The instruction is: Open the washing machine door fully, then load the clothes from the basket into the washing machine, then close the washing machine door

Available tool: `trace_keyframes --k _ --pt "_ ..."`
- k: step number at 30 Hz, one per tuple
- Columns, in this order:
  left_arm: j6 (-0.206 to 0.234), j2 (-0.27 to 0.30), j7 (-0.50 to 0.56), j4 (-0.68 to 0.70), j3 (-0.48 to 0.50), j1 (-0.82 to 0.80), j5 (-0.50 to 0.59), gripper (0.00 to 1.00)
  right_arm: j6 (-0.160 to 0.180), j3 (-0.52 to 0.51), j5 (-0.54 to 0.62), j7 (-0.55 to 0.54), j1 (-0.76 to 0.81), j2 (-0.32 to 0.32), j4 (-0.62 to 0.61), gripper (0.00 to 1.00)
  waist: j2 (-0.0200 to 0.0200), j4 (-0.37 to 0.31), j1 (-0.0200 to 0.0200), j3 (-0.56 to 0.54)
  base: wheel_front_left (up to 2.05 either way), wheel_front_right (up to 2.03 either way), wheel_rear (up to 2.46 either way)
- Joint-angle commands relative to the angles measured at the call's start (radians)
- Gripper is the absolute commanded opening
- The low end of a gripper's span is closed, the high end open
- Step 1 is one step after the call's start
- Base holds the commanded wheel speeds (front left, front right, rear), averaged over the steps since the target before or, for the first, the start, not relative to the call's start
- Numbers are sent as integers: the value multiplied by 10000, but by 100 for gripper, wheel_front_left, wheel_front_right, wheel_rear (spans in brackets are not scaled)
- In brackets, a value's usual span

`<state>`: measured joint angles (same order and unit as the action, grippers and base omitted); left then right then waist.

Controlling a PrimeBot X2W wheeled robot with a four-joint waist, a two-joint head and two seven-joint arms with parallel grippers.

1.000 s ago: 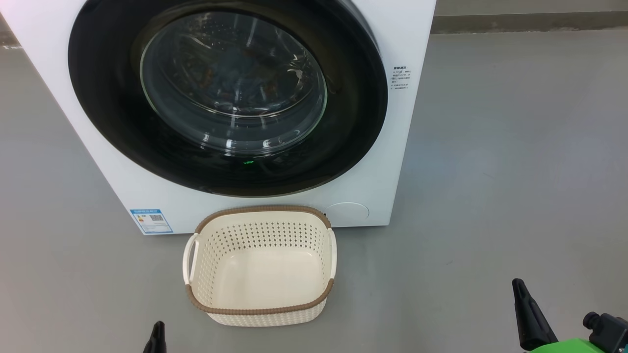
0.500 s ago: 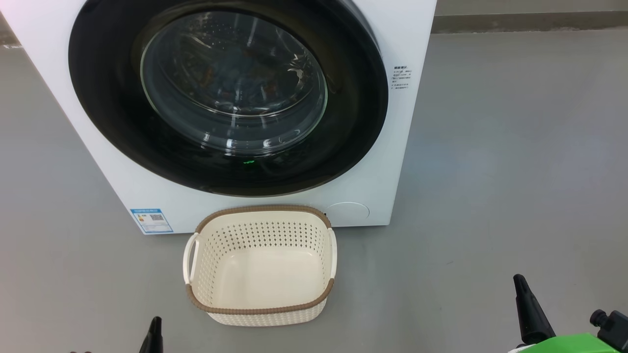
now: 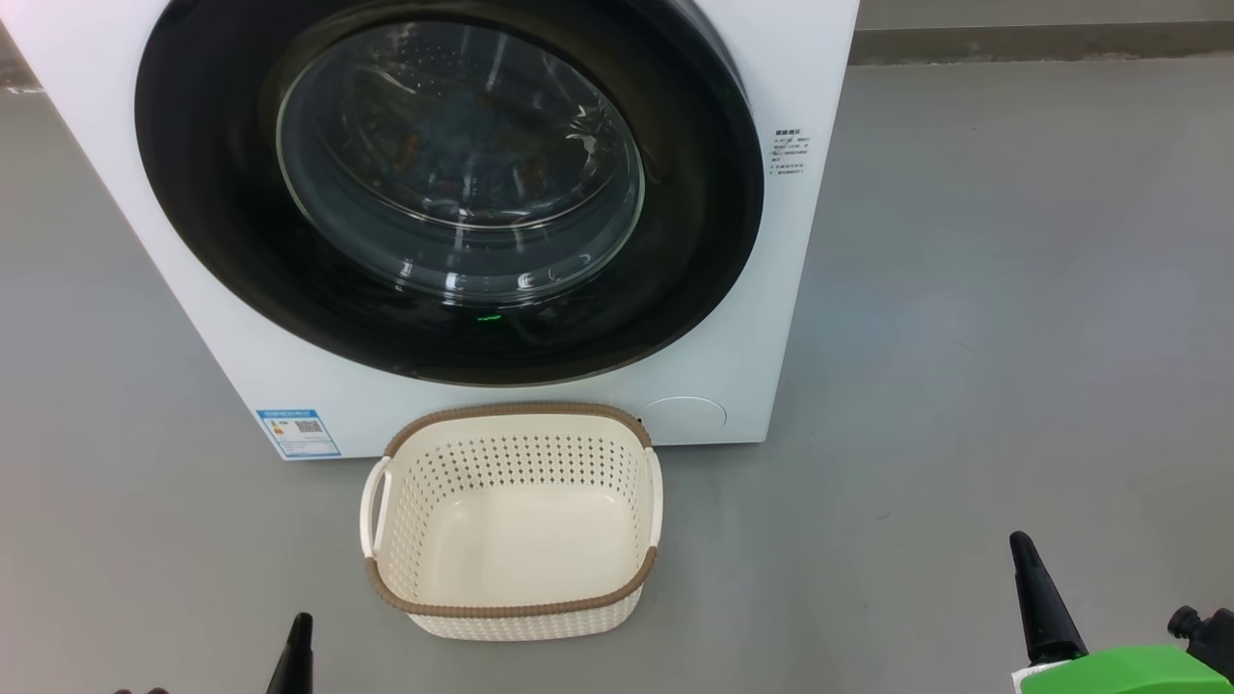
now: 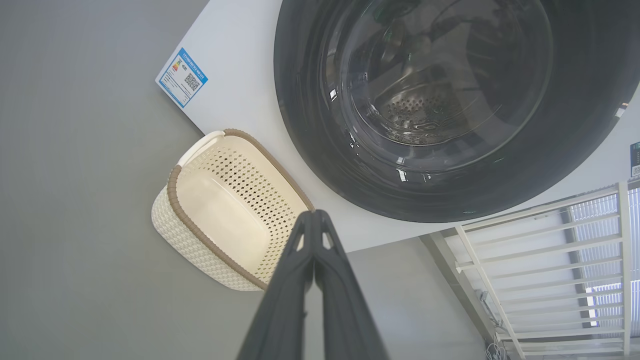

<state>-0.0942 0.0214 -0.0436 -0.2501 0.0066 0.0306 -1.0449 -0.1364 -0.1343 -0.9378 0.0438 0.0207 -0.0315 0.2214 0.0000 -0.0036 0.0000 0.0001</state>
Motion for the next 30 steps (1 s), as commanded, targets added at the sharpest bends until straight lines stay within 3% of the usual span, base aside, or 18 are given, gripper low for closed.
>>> trace_keyframes --k 1,30 --pt "-108 200 66 194 272 -482 -341 0 32 145 -389 -73 -473 -109 -210 0 0 1 0 1 0 0 0" --pt "-254 256 921 110 727 -998 -3359 0 47 178 -3989 -927 -936 -153 43 0 0 21 0 17 0 0 0"
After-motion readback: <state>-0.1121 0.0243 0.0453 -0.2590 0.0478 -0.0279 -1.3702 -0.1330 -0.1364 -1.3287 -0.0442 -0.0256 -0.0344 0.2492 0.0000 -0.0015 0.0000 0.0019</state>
